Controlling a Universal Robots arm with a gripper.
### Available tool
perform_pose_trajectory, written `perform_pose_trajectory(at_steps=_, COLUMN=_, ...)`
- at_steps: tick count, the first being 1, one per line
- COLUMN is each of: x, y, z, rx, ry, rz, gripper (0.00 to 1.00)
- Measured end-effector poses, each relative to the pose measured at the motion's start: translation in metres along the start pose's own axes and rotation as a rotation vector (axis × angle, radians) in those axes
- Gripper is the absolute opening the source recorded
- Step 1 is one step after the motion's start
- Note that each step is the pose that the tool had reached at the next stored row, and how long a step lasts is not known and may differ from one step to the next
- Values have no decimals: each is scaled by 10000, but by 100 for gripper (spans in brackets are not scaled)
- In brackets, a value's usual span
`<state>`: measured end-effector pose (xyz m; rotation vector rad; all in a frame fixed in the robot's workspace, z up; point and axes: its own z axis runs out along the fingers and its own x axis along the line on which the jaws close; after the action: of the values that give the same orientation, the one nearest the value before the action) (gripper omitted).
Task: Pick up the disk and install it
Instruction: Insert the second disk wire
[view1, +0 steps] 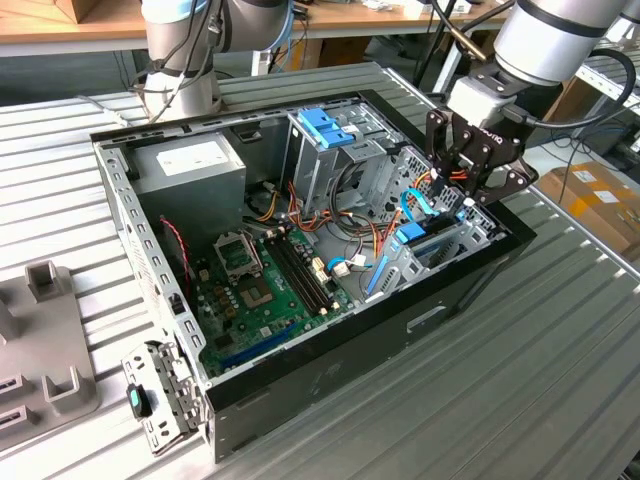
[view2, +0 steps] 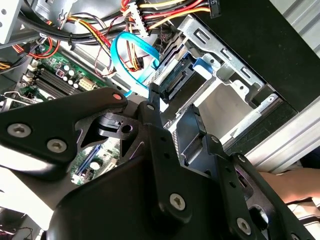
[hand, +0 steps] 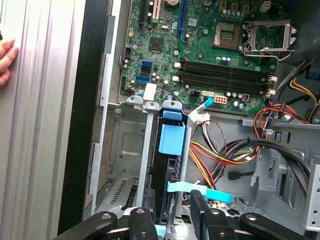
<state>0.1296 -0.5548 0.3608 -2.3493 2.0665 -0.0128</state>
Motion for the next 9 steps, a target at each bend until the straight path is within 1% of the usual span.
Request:
perform_pose_trajectory(at_steps=4, x=0, y=-8, z=0, rx=0, ry=0, rz=-22, gripper=42)
perform_pose_trajectory(at_steps=6, x=2, y=-19, z=0, rx=0, ry=0, rz=-94, gripper=42)
perform_pose_trajectory(at_steps=9, x=5, y=-39, z=1, rx=-1, ry=-7, rz=-453, gripper=42)
